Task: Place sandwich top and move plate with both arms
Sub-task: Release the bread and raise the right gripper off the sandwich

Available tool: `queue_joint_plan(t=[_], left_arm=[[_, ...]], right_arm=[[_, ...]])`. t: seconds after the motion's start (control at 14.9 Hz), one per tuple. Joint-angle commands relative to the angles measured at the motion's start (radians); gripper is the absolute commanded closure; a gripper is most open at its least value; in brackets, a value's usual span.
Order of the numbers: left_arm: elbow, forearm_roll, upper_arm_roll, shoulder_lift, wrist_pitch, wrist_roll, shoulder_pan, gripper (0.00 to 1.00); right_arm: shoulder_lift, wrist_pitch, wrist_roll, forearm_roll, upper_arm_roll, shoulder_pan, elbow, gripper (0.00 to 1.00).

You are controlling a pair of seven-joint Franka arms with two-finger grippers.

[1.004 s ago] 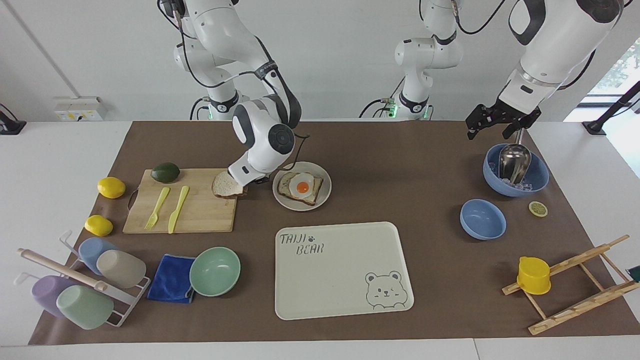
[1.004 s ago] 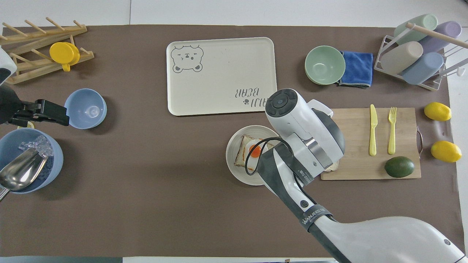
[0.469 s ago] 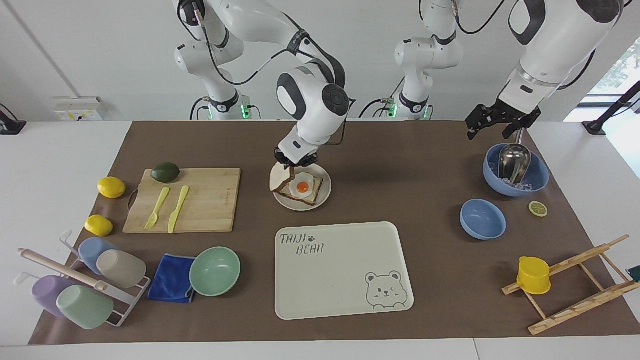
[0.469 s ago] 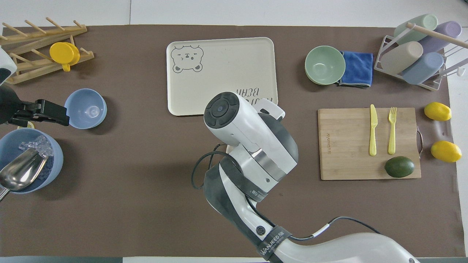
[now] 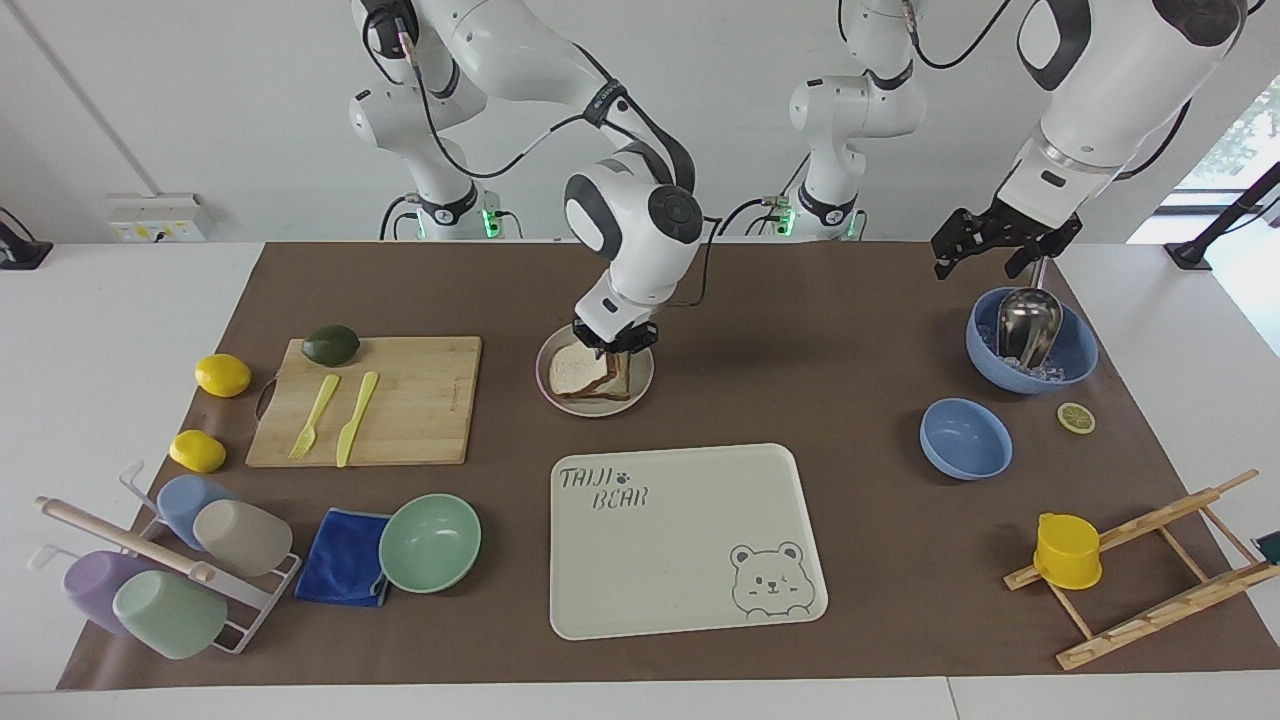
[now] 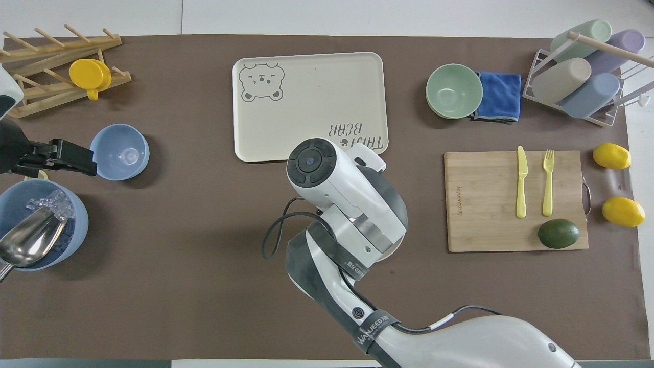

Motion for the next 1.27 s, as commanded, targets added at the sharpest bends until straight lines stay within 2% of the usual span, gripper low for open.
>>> queue_joint_plan(t=[0.0, 0.13, 0.27, 0.33, 0.4, 0.47, 0.6, 0.8, 1.0, 1.21], left_arm=[[-0.029, 0.015, -0.002, -0.027, 0.017, 0.002, 0.005, 0.0], [-0.029, 0.015, -0.002, -0.027, 0.017, 0.002, 0.005, 0.0], [-0.029, 0.015, -0.002, -0.027, 0.016, 0.002, 0.005, 0.0], [-0.029, 0.015, 0.001, -0.027, 0.01, 0.0, 0.005, 0.0], [-0.029, 0.015, 0.001, -0.027, 0.01, 0.0, 0.008, 0.0], [-0.027, 0.015, -0.002, -0.027, 0.01, 0.0, 0.012, 0.0], [-0.032, 0.015, -0.002, -0.035, 0.01, 0.0, 0.002, 0.0], [-0.036, 0.015, -0.002, -0.039, 0.003, -0.001, 0.0, 0.0], [-0.039, 0.015, -0.005, -0.041, 0.017, -0.006, -0.001, 0.0], [-0.084, 0.009, -0.008, -0.059, 0.052, -0.003, 0.0, 0.0]], right_arm=[[-0.016, 0.043, 0.038, 0.048, 0.008, -0.016, -0.034, 1.0], [-0.016, 0.043, 0.03, 0.048, 0.008, -0.022, -0.039, 0.91], [-0.018, 0.04, 0.03, 0.049, 0.008, -0.024, -0.04, 0.89], [-0.018, 0.041, 0.03, 0.049, 0.008, -0.024, -0.043, 0.81], [-0.019, 0.043, 0.03, 0.049, 0.008, -0.024, -0.054, 0.6], [-0.025, 0.044, 0.033, 0.049, 0.008, -0.022, -0.06, 0.36], [-0.025, 0.044, 0.044, 0.049, 0.008, -0.015, -0.057, 0.0], [-0.039, 0.043, 0.058, 0.062, 0.012, -0.012, -0.049, 0.0], [-0.097, 0.043, 0.052, 0.117, 0.011, -0.031, -0.046, 0.0], [-0.157, 0.026, 0.003, 0.15, 0.012, -0.129, -0.042, 0.0]])
